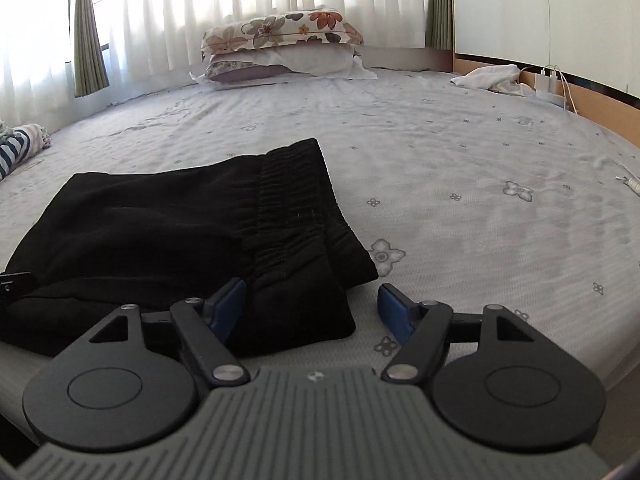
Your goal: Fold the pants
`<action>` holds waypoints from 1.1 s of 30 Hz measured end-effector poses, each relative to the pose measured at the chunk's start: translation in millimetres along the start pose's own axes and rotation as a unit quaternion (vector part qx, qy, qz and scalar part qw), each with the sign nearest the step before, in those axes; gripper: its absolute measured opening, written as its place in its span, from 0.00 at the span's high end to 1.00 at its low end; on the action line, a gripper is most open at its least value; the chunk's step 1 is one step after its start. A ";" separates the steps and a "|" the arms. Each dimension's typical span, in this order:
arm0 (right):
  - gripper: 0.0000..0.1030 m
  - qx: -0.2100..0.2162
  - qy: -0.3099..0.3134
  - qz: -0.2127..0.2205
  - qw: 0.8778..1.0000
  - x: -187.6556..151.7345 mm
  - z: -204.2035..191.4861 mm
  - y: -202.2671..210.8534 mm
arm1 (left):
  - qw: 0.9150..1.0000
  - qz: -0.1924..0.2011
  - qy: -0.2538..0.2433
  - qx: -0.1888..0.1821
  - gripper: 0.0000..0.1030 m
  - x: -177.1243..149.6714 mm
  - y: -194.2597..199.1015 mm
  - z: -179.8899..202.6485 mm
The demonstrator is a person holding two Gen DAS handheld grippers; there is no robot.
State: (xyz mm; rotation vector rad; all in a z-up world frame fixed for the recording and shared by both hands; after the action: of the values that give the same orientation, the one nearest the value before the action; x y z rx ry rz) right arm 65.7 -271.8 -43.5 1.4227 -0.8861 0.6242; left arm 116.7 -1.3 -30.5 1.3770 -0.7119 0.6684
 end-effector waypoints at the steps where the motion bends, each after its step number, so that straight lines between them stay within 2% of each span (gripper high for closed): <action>1: 0.22 0.007 -0.002 0.009 1.000 1.8 -3.4 5.8 | 1.000 -0.001 0.003 0.001 0.25 0.2 4.4 0.1; 2: 0.22 0.011 0.000 0.022 1.000 3.2 -7.2 13.0 | 1.000 0.001 0.004 0.001 0.24 1.2 9.0 0.0; 4: 0.21 0.017 0.015 0.048 0.999 4.9 -16.6 27.3 | 1.000 0.005 0.003 0.000 0.15 0.8 19.3 1.7; 7: 0.17 0.016 0.031 0.064 0.997 3.3 -29.2 43.7 | 1.000 0.000 0.001 -0.003 0.11 -3.4 31.6 7.0; 14: 0.13 0.014 0.042 0.041 0.998 -15.9 -41.4 48.6 | 1.000 -0.024 0.003 -0.004 0.05 -24.6 46.2 18.8; 19: 0.12 0.010 0.052 0.013 0.999 -33.1 -44.8 42.5 | 0.999 -0.046 0.000 0.002 0.00 -39.5 42.6 21.4; 25: 0.00 0.004 0.063 0.000 0.998 -39.9 -47.9 35.8 | 0.999 -0.041 -0.025 0.021 0.00 -44.4 36.7 26.6; 33: 0.00 0.003 0.071 -0.003 0.997 -42.7 -49.1 30.4 | 0.999 -0.039 -0.016 0.022 0.00 -44.4 31.8 26.0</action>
State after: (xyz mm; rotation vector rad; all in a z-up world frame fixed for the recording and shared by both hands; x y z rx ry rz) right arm 24.3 -214.9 -58.0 1.3685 -0.7674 0.7157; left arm 62.7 -25.0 -43.8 1.4503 -0.6686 0.6051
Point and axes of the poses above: each gripper's, at about its wrist camera, not at the fingertips, and y roughly against the way its jaws point, z to its right, x to its top, the point moved 9 cm from there along -y, roughly the way its jaws point, and after that the axes turned 1 degree about -z, right-handed, at the moved point
